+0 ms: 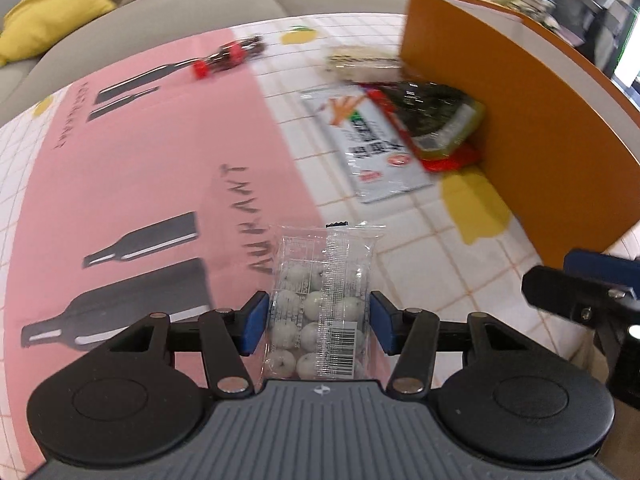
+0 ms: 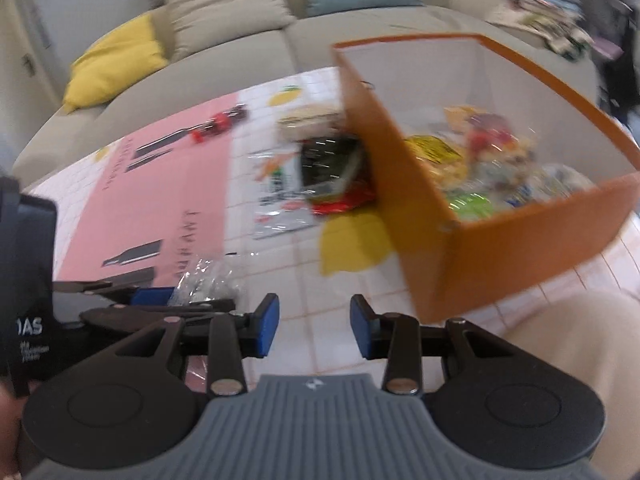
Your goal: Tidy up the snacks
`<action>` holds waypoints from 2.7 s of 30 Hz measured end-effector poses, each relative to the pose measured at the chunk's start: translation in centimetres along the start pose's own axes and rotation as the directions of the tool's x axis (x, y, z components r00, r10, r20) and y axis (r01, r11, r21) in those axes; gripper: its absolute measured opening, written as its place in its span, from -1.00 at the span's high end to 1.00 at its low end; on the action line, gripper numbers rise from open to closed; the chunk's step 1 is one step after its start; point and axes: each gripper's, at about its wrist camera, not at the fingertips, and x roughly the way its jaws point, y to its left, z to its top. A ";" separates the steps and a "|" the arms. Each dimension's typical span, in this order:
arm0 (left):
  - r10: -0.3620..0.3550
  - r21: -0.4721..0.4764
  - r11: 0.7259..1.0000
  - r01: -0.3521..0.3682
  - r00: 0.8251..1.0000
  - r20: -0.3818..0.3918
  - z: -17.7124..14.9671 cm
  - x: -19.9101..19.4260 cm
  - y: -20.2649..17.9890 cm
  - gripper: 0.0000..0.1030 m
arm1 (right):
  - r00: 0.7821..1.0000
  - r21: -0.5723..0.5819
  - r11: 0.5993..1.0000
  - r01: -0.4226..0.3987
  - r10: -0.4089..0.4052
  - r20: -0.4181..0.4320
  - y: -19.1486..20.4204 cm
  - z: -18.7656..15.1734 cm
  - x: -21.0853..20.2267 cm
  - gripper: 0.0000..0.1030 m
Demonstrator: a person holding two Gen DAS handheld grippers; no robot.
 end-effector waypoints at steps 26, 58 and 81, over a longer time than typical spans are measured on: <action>0.027 -0.111 0.994 -0.027 1.000 0.006 2.6 1.7 3.4 -0.24 | 0.938 -0.405 0.848 0.342 -0.282 0.202 5.3 6.0 14.5 0.80; 0.011 -0.077 0.997 -0.014 0.999 -0.037 -1.5 -1.2 3.9 -0.30 | 0.998 -0.436 0.900 -0.008 0.036 0.055 7.1 -1.7 1.6 0.75; -0.020 -0.098 0.995 0.016 0.999 -0.037 -1.5 -1.5 6.4 -0.30 | 0.972 -0.416 0.879 -0.231 0.231 -0.052 6.1 -0.8 6.2 -0.03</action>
